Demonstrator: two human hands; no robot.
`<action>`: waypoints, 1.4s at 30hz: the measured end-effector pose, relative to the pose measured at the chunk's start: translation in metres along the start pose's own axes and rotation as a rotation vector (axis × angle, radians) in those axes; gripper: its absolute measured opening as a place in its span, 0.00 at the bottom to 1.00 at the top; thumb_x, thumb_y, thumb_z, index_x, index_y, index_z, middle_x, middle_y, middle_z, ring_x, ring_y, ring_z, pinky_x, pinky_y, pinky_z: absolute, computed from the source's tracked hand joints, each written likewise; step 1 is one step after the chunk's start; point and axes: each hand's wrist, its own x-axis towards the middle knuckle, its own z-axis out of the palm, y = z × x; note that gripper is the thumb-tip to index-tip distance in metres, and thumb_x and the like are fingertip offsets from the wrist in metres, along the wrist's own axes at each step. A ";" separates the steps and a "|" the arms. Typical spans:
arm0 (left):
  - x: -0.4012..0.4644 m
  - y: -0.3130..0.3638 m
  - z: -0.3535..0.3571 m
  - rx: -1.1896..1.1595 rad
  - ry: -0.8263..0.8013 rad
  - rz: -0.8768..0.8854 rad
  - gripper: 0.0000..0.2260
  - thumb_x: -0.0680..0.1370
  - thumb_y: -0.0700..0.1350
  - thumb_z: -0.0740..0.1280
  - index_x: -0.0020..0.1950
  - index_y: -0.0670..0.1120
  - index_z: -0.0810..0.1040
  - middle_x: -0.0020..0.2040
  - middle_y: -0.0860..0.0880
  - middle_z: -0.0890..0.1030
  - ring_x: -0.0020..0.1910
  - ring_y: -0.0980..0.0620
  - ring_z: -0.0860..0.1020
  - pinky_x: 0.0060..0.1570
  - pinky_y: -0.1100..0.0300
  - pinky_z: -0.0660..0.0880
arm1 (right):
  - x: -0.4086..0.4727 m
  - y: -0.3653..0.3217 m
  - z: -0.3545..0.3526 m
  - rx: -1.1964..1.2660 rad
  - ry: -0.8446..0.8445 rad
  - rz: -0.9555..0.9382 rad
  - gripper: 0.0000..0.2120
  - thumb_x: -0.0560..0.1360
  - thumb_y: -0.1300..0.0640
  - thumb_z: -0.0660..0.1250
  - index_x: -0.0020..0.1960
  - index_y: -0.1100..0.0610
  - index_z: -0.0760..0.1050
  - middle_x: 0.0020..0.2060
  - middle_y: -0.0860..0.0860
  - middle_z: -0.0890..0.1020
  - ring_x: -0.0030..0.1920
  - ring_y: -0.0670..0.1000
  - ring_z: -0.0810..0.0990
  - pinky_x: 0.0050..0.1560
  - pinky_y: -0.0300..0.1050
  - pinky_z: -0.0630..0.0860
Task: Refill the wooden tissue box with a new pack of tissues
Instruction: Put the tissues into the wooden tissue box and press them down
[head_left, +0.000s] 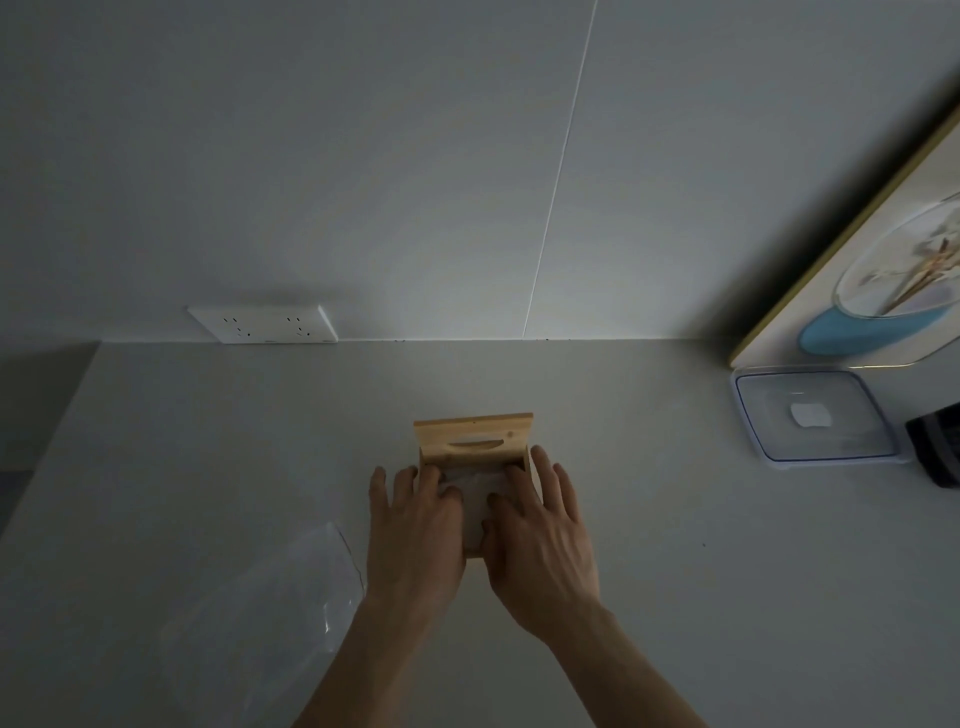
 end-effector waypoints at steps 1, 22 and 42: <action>0.000 0.000 0.000 0.010 -0.008 0.000 0.13 0.77 0.44 0.64 0.59 0.51 0.80 0.64 0.48 0.76 0.69 0.44 0.70 0.75 0.37 0.53 | 0.001 0.000 -0.001 -0.011 -0.018 -0.006 0.18 0.78 0.48 0.55 0.52 0.53 0.81 0.73 0.56 0.72 0.81 0.64 0.54 0.81 0.61 0.50; 0.007 -0.006 -0.002 0.067 -0.073 0.051 0.15 0.77 0.44 0.64 0.63 0.52 0.78 0.65 0.49 0.75 0.68 0.43 0.69 0.73 0.32 0.53 | 0.021 -0.003 -0.022 -0.112 -0.155 -0.034 0.24 0.76 0.49 0.62 0.68 0.59 0.76 0.72 0.59 0.72 0.79 0.64 0.57 0.80 0.62 0.47; -0.003 -0.010 0.013 -0.068 0.119 0.019 0.14 0.73 0.44 0.70 0.58 0.51 0.82 0.62 0.52 0.78 0.57 0.46 0.79 0.66 0.41 0.71 | 0.013 0.002 -0.006 -0.013 -0.089 -0.006 0.24 0.79 0.51 0.59 0.73 0.58 0.71 0.74 0.57 0.68 0.81 0.62 0.55 0.80 0.61 0.52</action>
